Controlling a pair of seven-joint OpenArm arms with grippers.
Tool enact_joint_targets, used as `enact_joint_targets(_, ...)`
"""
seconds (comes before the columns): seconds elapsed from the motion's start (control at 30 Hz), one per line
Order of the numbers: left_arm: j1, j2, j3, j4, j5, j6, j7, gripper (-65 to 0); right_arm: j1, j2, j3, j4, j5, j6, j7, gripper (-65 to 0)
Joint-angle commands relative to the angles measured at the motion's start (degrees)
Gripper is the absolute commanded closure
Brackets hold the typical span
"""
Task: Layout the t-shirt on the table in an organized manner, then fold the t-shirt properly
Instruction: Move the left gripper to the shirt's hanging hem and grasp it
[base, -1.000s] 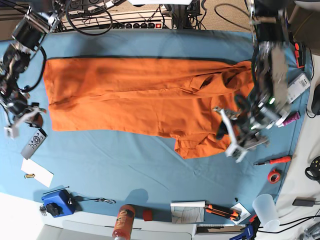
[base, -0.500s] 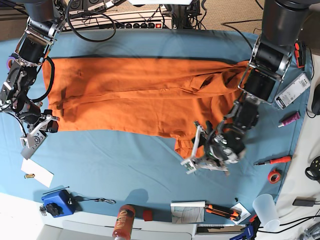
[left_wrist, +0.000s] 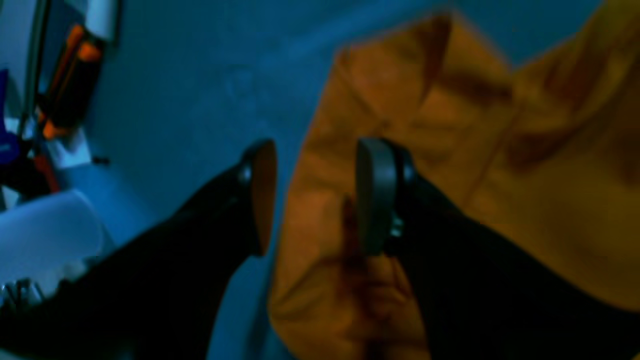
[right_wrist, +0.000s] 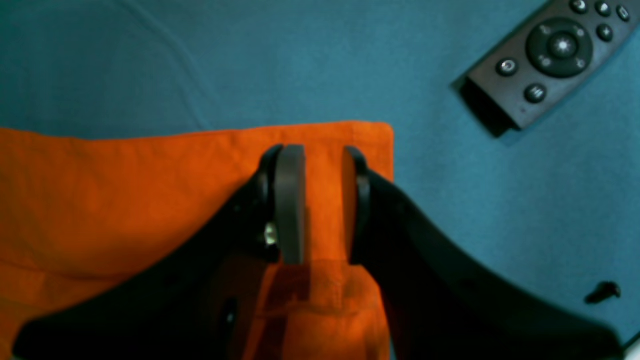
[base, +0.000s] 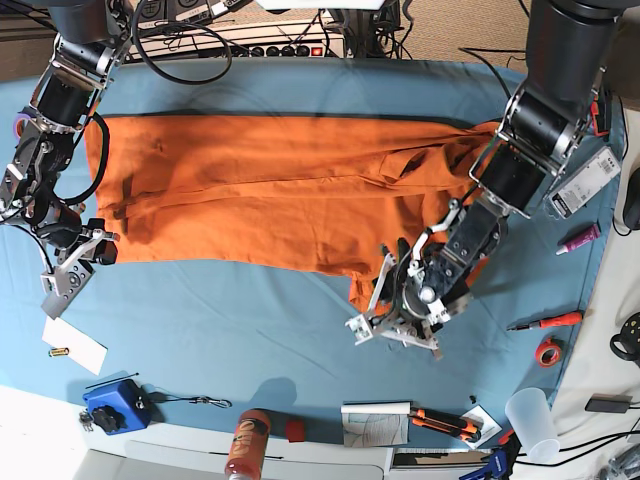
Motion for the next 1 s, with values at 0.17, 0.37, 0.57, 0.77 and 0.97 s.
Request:
enact_joint_targets(0.17,-4.9,1.7,-0.4,-7.1,-3.4,0.6,-2.8,-24.4,1.4,1.3,0.2,0.9,1.0,0.1,-0.5,-13.1)
enact_joint_targets(0.37,-5.5,5.4,-0.4,-15.5,-3.6,0.5,-5.2,-24.5,1.4,1.3,0.2,0.9,1.4,0.1,-0.5,-13.1)
enact_joint_targets(0.57,-5.8,6.8,-0.4,-16.7,-3.3,0.8,-6.4,-24.4,1.4,1.3,0.2,0.9,1.4,0.1,-1.5,-13.1)
enact_joint_targets(0.77,-5.4,6.8,-0.4,-16.7,-2.5,0.1,-6.0,-11.7,1.4,1.3,0.2,0.9,1.4,0.2,-1.5,-13.1)
enact_joint_targets(0.97,-5.1,6.8,-0.4,-16.6,-1.6,-0.6,-3.3,0.0,1.4,1.3,0.2,0.9,1.4,0.2,-1.5,-13.1)
